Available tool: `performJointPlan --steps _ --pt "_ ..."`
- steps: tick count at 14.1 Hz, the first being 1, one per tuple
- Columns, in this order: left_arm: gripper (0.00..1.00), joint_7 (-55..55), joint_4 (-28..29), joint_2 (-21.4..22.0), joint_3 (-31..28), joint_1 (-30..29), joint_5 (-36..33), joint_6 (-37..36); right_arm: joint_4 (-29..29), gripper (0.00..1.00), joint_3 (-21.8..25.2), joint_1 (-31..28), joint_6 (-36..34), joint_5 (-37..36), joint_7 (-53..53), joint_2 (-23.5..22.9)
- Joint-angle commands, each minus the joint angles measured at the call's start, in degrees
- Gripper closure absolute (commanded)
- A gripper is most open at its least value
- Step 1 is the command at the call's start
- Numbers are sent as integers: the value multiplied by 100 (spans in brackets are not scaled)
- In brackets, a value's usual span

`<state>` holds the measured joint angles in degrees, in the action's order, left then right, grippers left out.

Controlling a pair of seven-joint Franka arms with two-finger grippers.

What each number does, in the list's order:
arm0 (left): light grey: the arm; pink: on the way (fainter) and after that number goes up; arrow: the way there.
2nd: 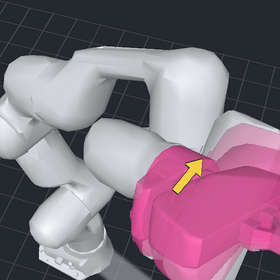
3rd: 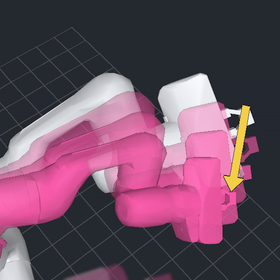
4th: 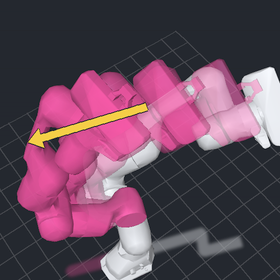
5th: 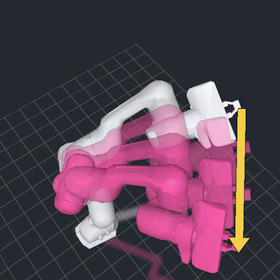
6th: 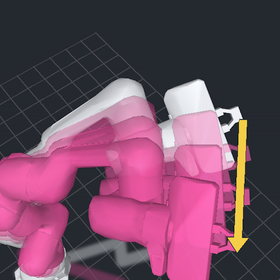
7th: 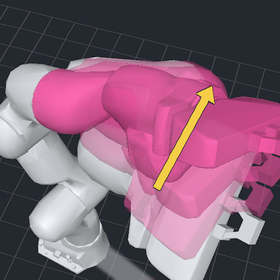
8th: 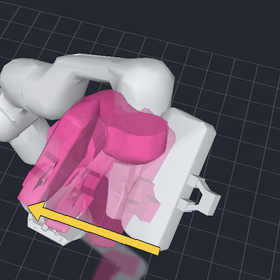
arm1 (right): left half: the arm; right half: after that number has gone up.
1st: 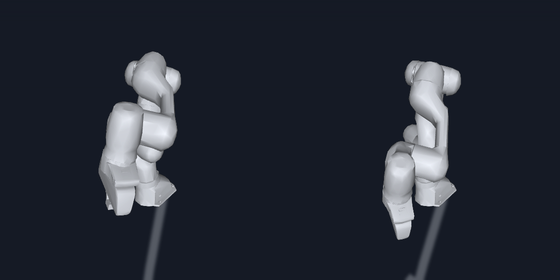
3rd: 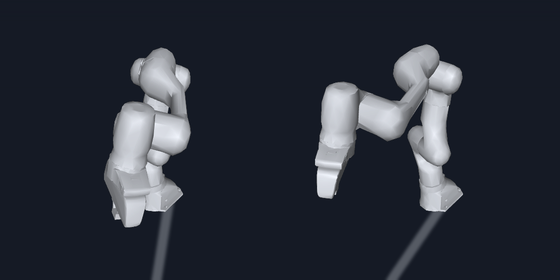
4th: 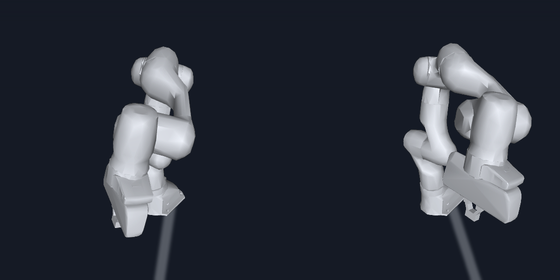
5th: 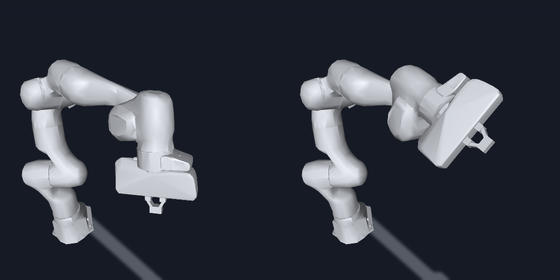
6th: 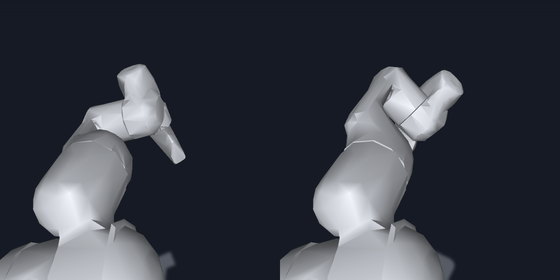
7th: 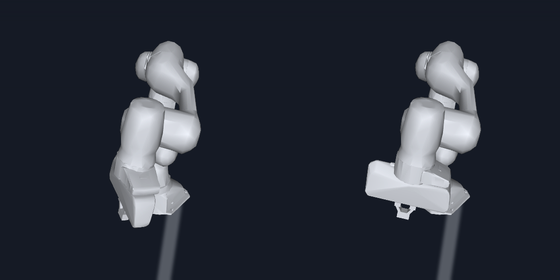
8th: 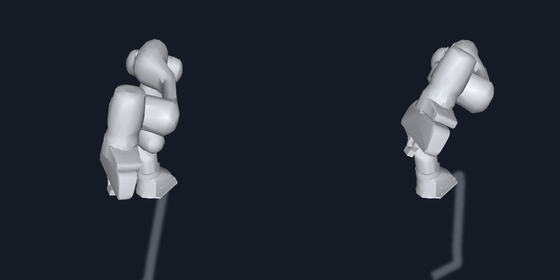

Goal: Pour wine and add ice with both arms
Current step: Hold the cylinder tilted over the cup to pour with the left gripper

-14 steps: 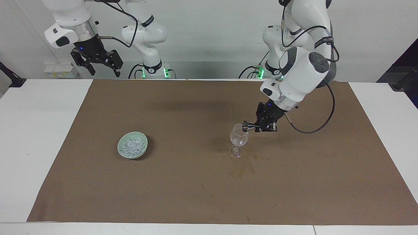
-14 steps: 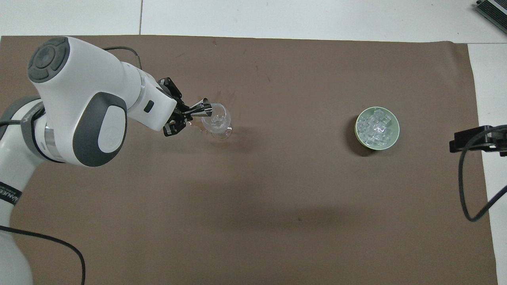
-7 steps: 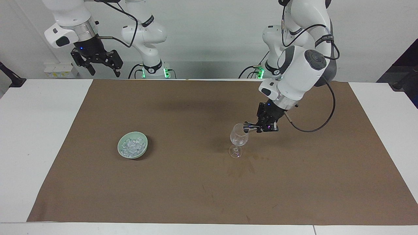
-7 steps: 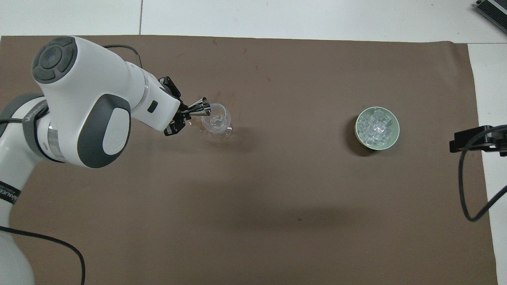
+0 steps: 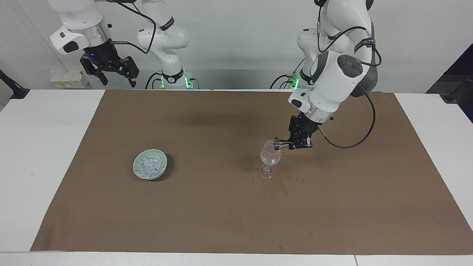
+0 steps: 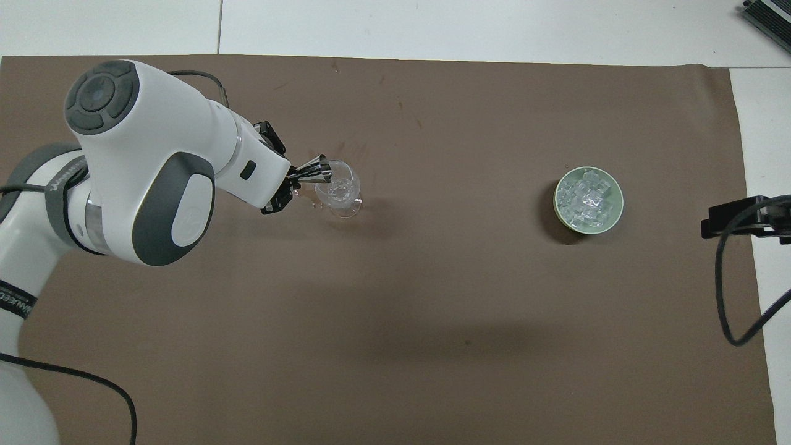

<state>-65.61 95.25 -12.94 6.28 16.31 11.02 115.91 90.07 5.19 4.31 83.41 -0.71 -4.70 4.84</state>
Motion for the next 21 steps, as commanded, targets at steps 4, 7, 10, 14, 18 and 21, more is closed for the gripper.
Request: performJointPlan --steps 4,7,10,14,18,21 --pt "100 382 -217 -25 -100 162 -407 -280 72 0 9 -53 0 150 110 87" --pt "100 575 -217 -25 -100 206 -556 -289 72 0 9 -53 0 150 110 87" --pt "100 821 -322 -25 -100 267 -574 -472 72 0 9 -53 0 150 110 87" --pt "100 866 -358 -42 -100 294 -750 -491 72 0 9 -53 0 150 110 87" --pt "100 954 -367 -42 -100 311 -873 -535 72 0 9 -53 0 150 110 87" --pt "100 1059 -367 -42 -100 320 -891 -552 72 0 9 -53 0 150 110 87"
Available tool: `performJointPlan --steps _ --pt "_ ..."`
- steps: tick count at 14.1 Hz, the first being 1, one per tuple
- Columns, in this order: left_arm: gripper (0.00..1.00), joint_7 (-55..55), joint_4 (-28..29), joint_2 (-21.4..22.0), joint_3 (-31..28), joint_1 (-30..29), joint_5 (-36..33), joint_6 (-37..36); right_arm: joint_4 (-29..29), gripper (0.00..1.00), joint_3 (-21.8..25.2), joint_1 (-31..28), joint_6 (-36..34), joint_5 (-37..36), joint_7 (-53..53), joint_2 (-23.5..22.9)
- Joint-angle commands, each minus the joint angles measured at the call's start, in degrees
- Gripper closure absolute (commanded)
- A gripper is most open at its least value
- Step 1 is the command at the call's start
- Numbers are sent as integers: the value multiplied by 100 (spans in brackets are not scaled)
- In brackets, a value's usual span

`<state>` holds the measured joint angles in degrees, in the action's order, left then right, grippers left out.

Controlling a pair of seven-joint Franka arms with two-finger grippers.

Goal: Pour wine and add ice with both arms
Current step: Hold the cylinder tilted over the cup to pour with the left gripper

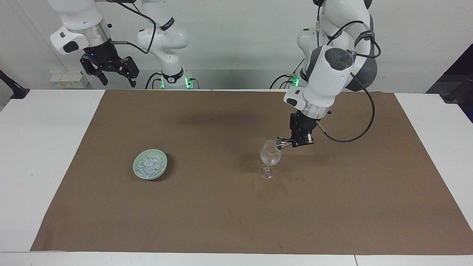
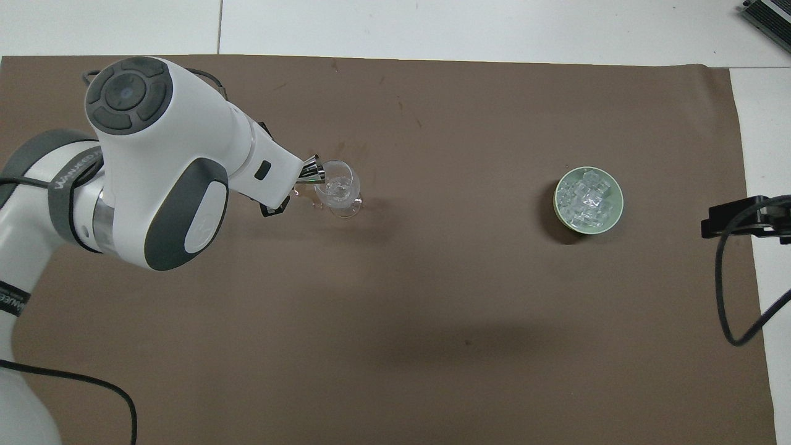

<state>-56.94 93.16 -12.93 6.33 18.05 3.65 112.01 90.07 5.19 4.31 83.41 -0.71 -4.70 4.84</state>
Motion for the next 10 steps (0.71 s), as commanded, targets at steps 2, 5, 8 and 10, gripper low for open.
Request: performJointPlan --steps 2,5,8,10 --pt "100 201 -158 -42 -106 146 -198 -197 72 0 9 -53 0 150 110 87" --pt "100 455 -236 -42 -106 172 -277 -337 72 0 9 -53 0 150 110 87" --pt "100 868 -377 -51 -88 269 -523 -460 72 0 9 -53 0 150 110 87" --pt "100 869 -421 -95 -97 330 -549 -470 72 0 9 -53 0 150 119 87"
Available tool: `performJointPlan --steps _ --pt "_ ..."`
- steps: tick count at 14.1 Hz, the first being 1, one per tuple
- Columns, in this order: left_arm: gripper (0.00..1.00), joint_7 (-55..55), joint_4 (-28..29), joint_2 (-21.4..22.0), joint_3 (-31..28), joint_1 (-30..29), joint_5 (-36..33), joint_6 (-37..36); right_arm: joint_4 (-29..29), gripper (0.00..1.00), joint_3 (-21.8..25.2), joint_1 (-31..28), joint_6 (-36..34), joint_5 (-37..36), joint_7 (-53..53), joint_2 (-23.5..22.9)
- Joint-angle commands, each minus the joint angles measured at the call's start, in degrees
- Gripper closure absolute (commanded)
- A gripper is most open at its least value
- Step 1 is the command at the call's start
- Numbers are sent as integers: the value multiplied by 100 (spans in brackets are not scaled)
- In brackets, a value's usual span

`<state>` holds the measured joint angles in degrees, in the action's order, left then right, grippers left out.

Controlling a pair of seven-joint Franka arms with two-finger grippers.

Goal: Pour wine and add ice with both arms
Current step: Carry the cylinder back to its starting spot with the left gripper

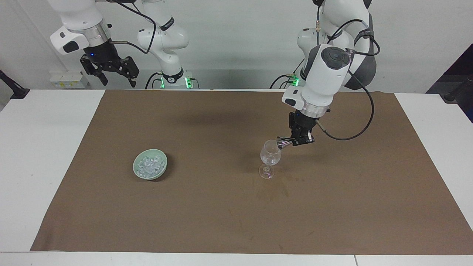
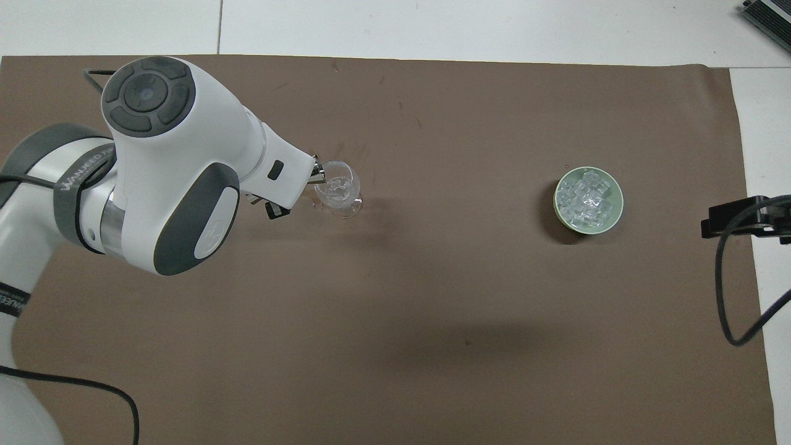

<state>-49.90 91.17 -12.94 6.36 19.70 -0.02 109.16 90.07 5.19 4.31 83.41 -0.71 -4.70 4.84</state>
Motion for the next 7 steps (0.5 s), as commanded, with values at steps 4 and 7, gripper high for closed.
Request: performJointPlan --steps 4,7 --pt "100 165 -380 -174 -100 183 -472 -316 72 0 9 -53 0 150 110 87" --pt "100 95 -468 -148 -117 60 -455 -317 72 0 9 -53 0 150 110 87"
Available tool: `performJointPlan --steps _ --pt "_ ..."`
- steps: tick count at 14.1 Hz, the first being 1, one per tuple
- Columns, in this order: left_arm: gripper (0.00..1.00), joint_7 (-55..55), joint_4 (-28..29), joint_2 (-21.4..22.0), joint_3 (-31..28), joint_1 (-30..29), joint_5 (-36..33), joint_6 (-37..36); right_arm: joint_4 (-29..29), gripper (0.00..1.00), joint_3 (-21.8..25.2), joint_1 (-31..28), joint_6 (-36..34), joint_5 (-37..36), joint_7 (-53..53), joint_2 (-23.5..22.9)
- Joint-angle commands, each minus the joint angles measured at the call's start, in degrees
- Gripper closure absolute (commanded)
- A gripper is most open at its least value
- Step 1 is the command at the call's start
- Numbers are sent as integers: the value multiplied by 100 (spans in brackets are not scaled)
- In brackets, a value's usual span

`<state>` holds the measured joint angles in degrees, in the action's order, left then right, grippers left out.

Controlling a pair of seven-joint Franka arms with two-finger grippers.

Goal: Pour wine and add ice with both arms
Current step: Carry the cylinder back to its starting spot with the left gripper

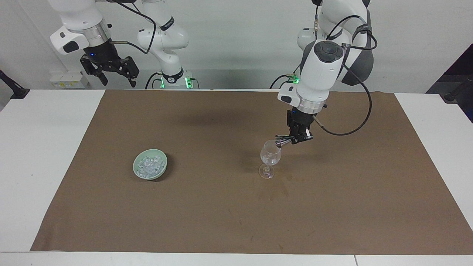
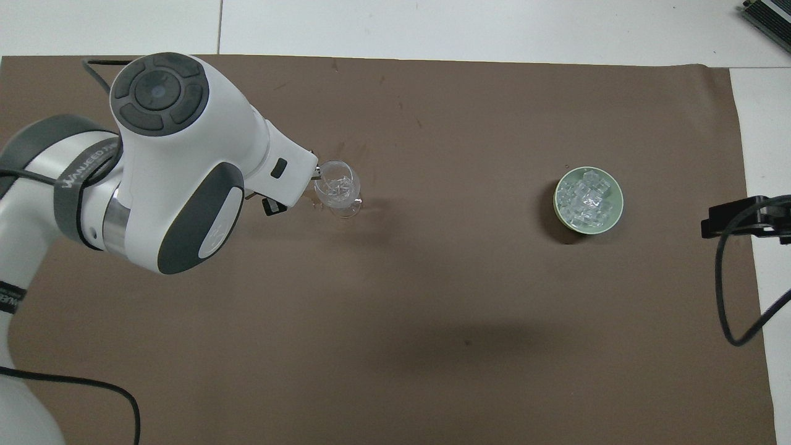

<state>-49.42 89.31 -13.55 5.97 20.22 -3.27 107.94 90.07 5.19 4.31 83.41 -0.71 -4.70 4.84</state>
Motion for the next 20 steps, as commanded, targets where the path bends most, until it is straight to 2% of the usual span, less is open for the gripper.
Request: performJointPlan --steps 1,3,6,9,12,15,17,20 --pt "100 38 -291 -61 -139 -122 -70 -203 72 0 9 -53 0 150 110 87" --pt "100 38 -300 -25 -166 -193 115 -230 72 0 9 -53 0 150 110 87" --pt "100 -268 -274 -16 -166 -649 649 -177 72 0 9 -53 0 150 119 87" --pt "100 -1382 -230 -60 -166 -1316 1755 -115 72 0 9 -53 0 150 110 87" --pt "100 -3181 -63 -209 -157 -2265 3064 -220 72 0 9 -53 0 150 110 87" --pt "100 -4835 -28 -499 -166 -3118 4138 -755 72 0 9 -53 0 150 110 87" --pt "100 -5322 -36 -718 -149 -3636 4569 -1273 72 0 9 -53 0 150 110 87" --pt "100 -6471 -36 -1341 -131 -4278 5351 -1810 72 0 9 -53 0 150 119 87"
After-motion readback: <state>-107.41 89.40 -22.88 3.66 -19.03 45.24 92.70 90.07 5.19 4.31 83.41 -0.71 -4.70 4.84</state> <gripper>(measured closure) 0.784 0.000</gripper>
